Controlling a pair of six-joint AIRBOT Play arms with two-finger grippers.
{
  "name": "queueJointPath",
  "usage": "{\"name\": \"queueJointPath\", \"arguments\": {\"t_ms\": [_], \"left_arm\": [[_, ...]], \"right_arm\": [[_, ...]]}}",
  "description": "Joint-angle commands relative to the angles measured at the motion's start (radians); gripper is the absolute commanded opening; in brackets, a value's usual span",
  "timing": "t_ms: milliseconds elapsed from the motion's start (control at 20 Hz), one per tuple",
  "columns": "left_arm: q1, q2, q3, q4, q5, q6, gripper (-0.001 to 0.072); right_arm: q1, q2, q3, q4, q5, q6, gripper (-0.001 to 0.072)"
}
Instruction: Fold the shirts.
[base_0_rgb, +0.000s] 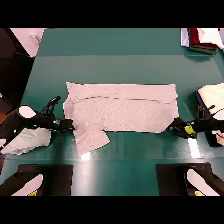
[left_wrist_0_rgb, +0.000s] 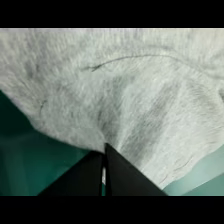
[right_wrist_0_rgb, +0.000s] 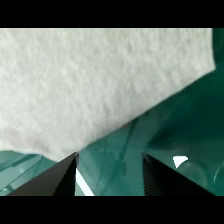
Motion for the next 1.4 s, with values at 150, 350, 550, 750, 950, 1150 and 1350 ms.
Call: {"name": "queueJointPath", "arguments": {"t_ms": [150, 350, 550, 750, 950, 1150, 1350], "left_arm": [[0.001, 0.001, 0.055, 0.007, -0.015, 0.0, 0.002], [0.001, 0.001, 0.054, 0.037, -0.04, 0.0, 0.0019], [0.0, 0.02, 0.056, 0.115, -0.203, 0.0, 0.0018], [0.001, 0.145, 0.06, 0.074, -0.304, -0.001, 0.002], [0.001, 0.151, 0.188, 0.063, -0.262, -0.001, 0.002], [0.001, 0.15, 0.258, 0.078, -0.035, -0.002, 0.002], [0.001, 0.089, 0.258, 0.077, 0.122, -0.002, 0.002]], "right_arm": [[0.062, -0.034, -0.047, 0.035, -0.218, -0.003, 0.0282], [0.066, 0.032, -0.047, 0.023, -0.226, -0.011, 0.0013], [0.066, 0.184, -0.045, -0.06, -0.045, -0.009, 0.0012], [0.066, 0.345, -0.032, -0.122, 0.141, 0.024, 0.0012], [0.066, 0.369, 0.09, -0.131, 0.123, 0.043, 0.0012], [0.074, 0.182, 0.23, -0.132, 0.114, 0.002, 0.0012], [0.12, -0.039, 0.351, -0.132, 0.063, -0.011, 0.0012]]}}
